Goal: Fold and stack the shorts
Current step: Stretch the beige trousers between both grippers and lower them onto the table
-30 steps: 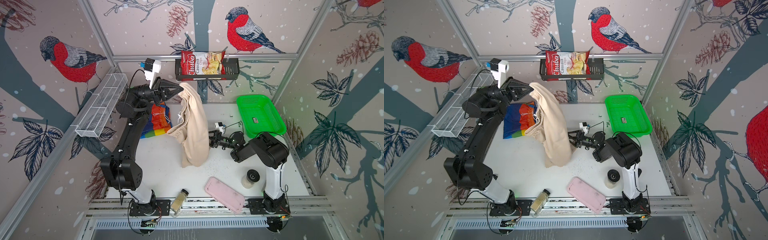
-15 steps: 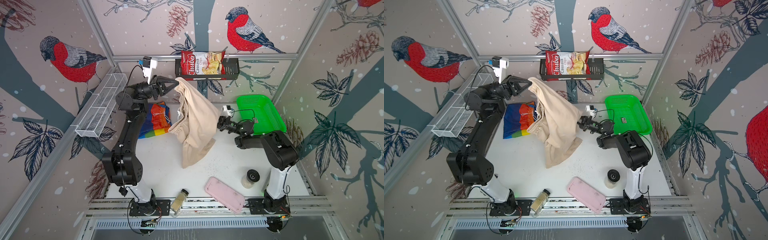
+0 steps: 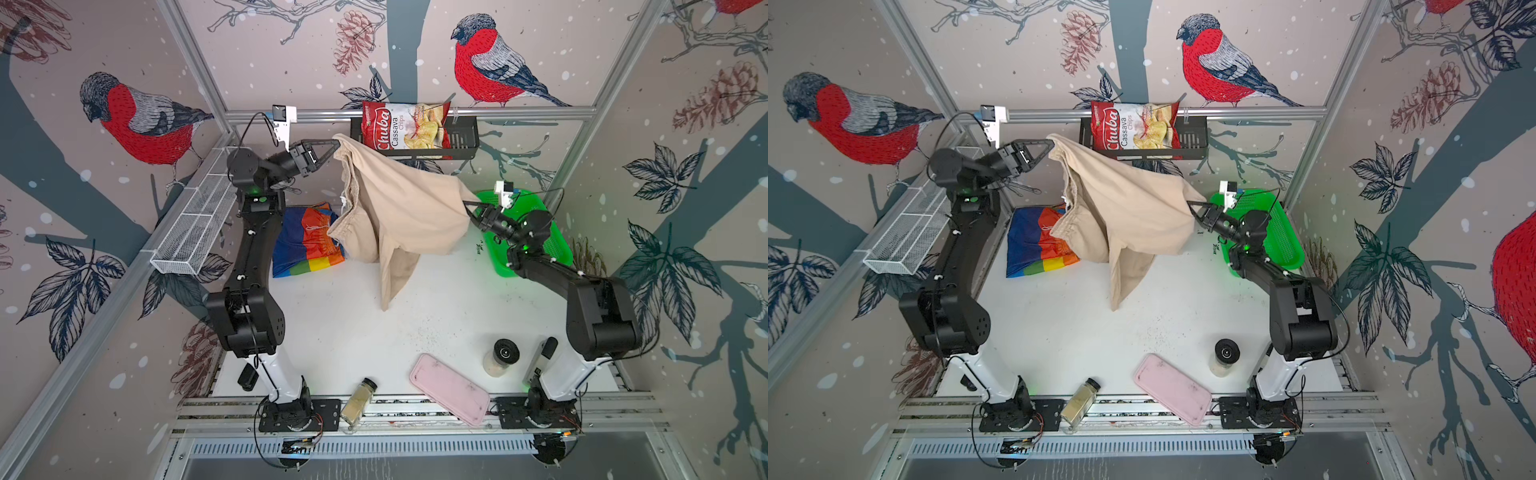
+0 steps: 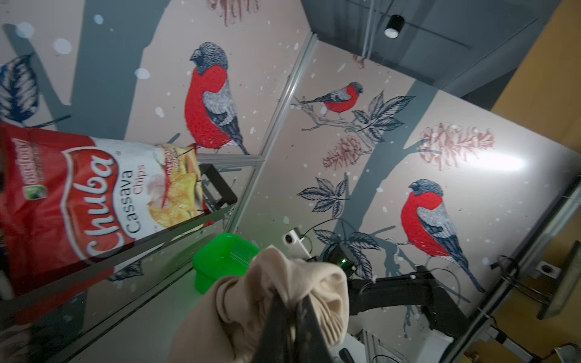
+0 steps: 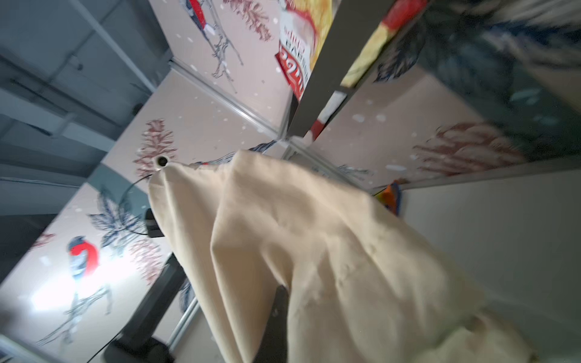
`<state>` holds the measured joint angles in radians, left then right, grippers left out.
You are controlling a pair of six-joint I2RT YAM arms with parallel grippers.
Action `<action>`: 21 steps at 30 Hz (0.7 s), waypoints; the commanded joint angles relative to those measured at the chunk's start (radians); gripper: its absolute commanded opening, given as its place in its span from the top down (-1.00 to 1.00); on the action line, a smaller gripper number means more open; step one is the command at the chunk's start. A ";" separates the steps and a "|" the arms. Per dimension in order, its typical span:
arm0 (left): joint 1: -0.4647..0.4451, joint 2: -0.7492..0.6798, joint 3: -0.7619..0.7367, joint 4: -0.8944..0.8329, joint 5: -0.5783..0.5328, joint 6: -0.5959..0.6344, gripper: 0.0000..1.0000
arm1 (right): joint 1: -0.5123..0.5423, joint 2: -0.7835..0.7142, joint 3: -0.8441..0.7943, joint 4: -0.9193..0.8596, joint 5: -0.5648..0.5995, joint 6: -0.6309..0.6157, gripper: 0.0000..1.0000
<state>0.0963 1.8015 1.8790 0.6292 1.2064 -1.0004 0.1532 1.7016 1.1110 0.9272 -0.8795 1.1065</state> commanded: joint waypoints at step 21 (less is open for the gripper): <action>-0.021 -0.079 -0.500 0.988 -0.054 -0.627 1.00 | 0.010 -0.475 -0.137 -0.674 0.492 -0.610 1.00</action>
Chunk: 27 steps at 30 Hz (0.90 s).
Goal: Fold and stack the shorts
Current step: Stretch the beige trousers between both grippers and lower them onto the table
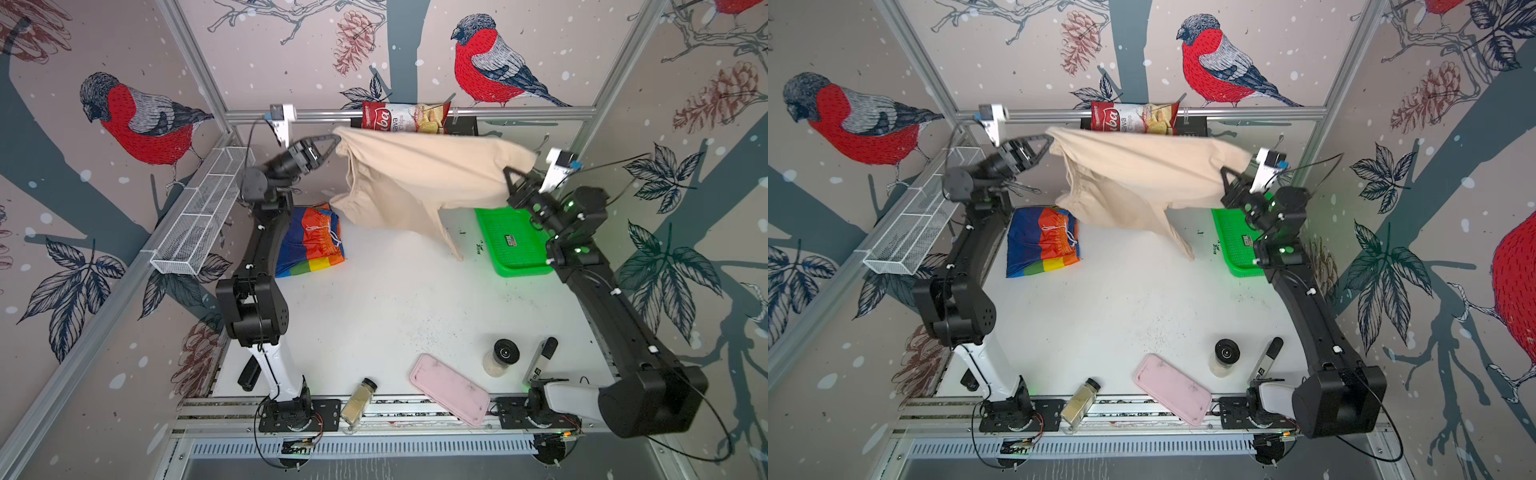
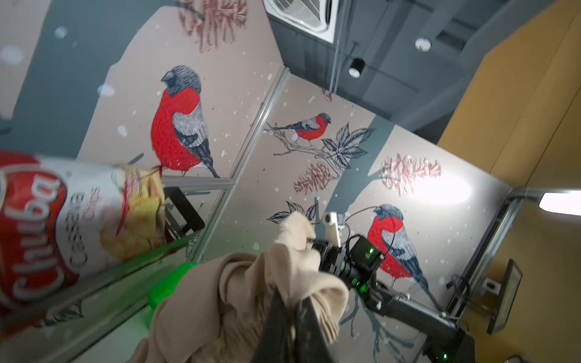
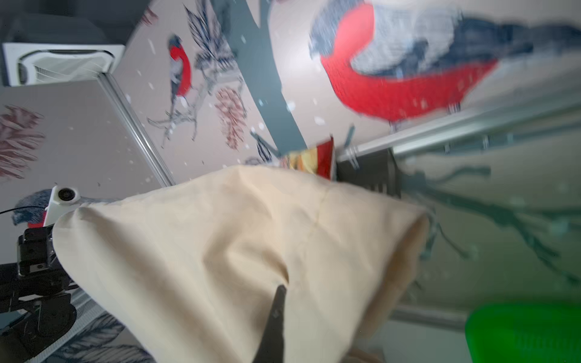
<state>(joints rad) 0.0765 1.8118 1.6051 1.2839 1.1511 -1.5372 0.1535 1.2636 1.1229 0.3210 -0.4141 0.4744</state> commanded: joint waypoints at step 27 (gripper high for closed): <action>-0.669 -0.639 -1.005 -1.367 -0.558 1.101 1.00 | -0.109 -0.380 -0.633 -0.369 0.457 0.216 0.28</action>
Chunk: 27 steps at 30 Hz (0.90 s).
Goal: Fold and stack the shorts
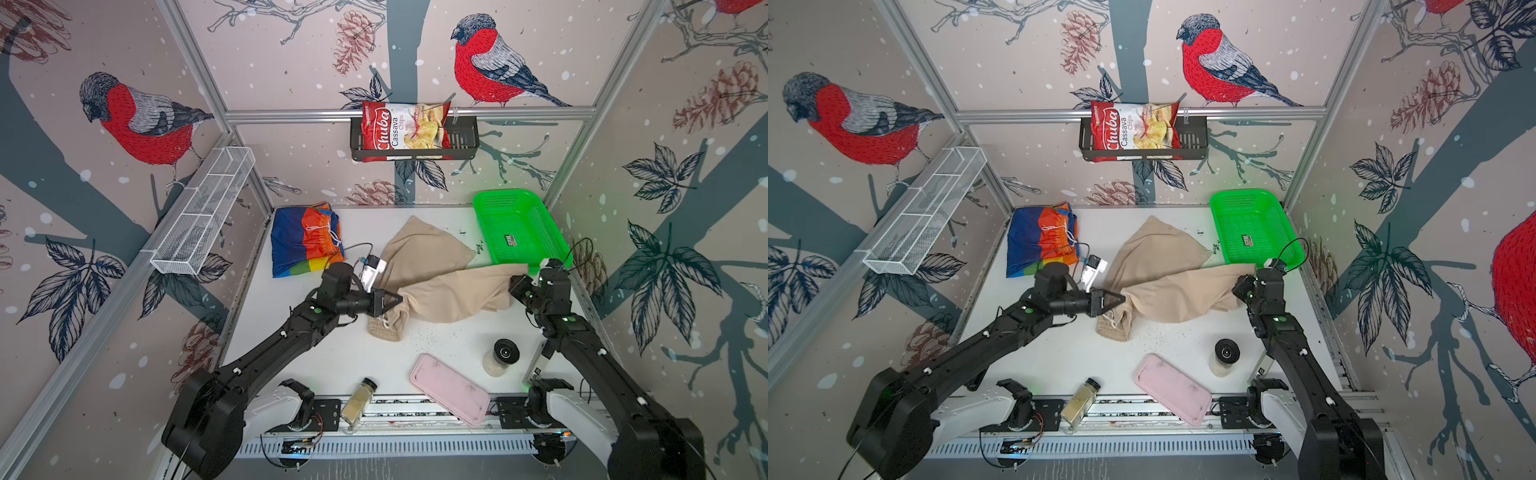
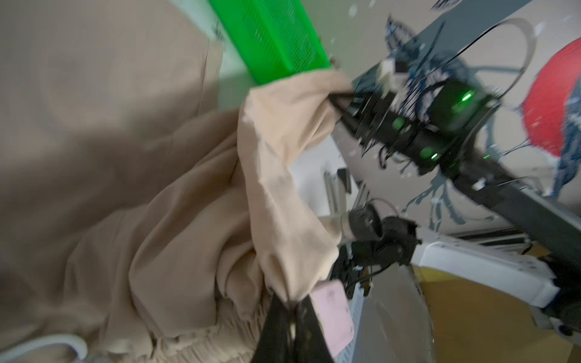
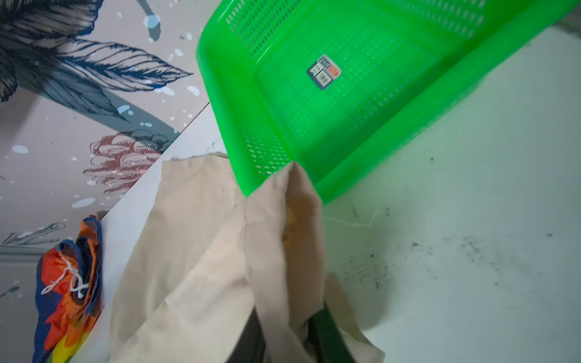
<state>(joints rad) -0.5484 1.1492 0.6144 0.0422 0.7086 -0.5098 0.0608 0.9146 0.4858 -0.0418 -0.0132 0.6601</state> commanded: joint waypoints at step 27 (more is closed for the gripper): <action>-0.017 0.276 0.278 -0.590 -0.574 0.077 -0.34 | 0.596 0.290 0.293 0.193 0.331 -0.160 0.56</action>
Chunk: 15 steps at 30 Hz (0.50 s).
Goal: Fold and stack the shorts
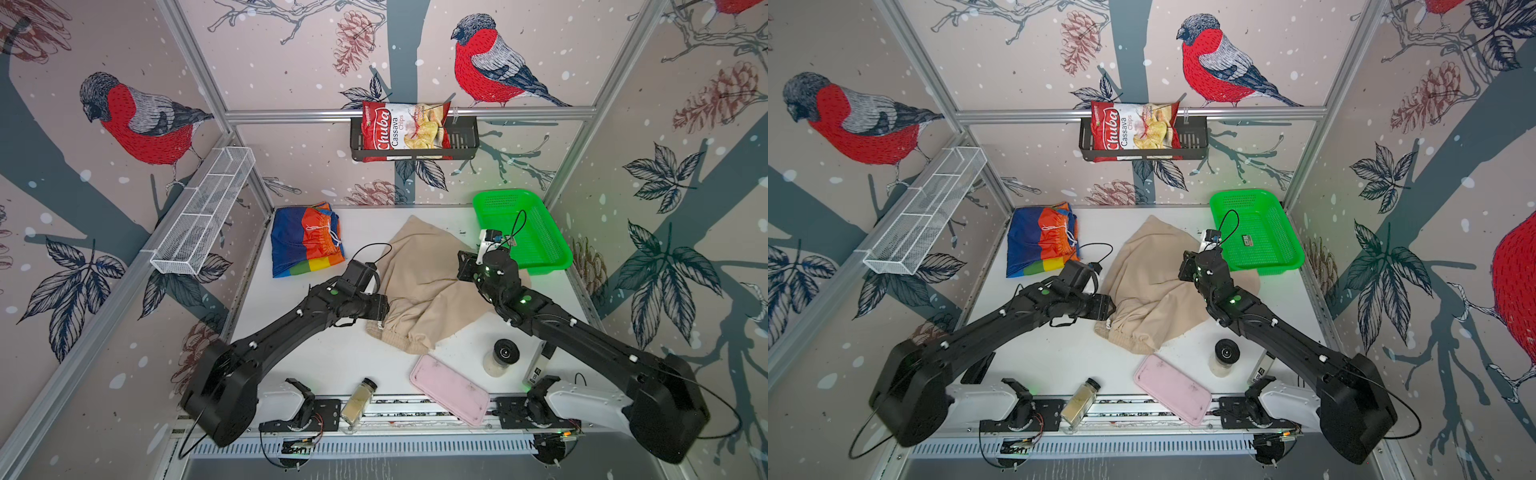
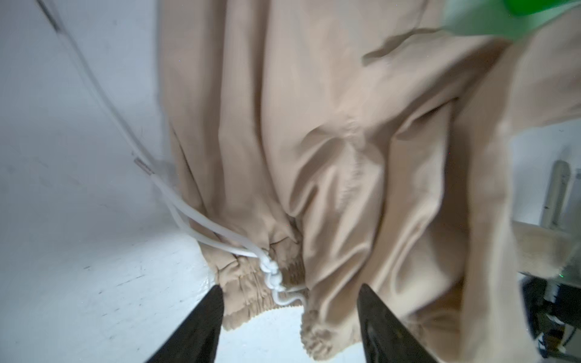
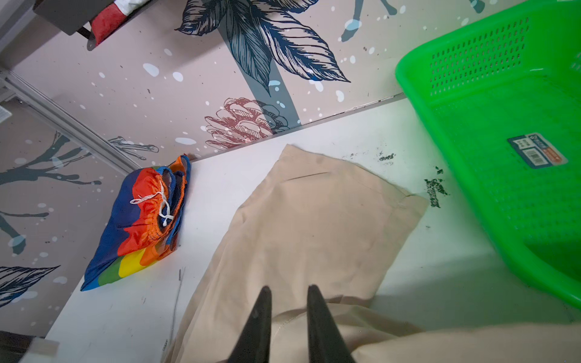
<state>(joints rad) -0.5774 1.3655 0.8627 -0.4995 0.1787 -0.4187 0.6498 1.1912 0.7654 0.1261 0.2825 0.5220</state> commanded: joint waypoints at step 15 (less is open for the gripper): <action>0.044 0.298 0.016 0.070 -0.038 -0.060 0.78 | -0.037 -0.035 -0.052 0.020 0.060 -0.022 0.39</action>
<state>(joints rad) -0.5362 1.6379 0.8883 -0.4652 0.1001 -0.4576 0.6197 1.1469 0.7059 0.1257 0.3389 0.5182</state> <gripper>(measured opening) 0.317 0.305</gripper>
